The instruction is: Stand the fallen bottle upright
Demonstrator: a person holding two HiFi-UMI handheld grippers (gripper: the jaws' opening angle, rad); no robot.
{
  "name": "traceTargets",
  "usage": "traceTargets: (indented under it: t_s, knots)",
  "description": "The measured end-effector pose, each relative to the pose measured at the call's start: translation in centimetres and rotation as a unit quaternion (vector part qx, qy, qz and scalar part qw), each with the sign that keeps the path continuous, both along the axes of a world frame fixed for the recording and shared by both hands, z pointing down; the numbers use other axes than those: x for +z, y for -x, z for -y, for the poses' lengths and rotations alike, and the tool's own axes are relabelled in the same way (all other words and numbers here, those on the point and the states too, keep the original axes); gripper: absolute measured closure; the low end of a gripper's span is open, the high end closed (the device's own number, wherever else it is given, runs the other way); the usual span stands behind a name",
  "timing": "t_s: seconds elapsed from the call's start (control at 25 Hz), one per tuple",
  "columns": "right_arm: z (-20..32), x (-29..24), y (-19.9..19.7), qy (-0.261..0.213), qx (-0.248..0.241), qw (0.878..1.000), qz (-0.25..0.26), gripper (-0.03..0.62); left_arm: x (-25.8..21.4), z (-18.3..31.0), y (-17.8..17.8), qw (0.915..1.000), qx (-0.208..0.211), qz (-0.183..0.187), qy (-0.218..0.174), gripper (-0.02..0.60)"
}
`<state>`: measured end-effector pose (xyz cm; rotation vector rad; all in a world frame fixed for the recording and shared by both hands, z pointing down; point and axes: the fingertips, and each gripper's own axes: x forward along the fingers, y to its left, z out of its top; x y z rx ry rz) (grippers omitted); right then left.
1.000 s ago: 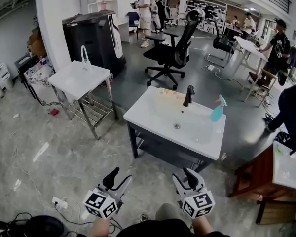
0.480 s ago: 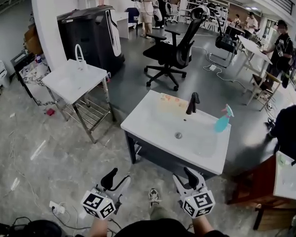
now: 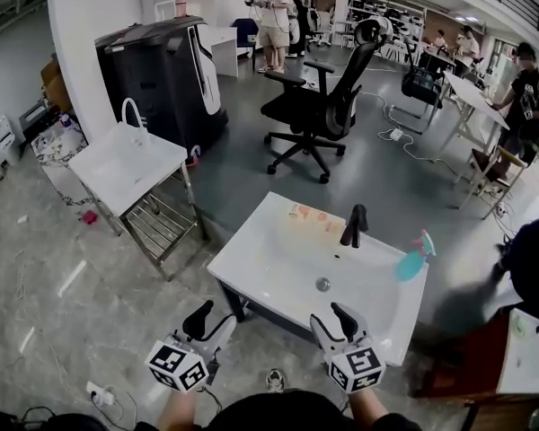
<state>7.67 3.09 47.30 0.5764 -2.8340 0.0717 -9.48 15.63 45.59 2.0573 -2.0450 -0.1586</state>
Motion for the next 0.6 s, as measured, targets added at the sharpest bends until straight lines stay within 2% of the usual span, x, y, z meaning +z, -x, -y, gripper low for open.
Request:
traceTargets:
  t_s: [0.28,0.6]
  knots:
    - [5.3,0.9,2.5,0.001,-0.001,1.0,-0.007,0.401,1.3,5.6,1.7,0.9998,0.004,-0.02,0.004,0.344]
    - [9.0,2.5,5.9,0.015,0.036,0.999,-0.019,0.401,3.5,10.1,6.3,0.9974,0.024,-0.067,0.013,0.344]
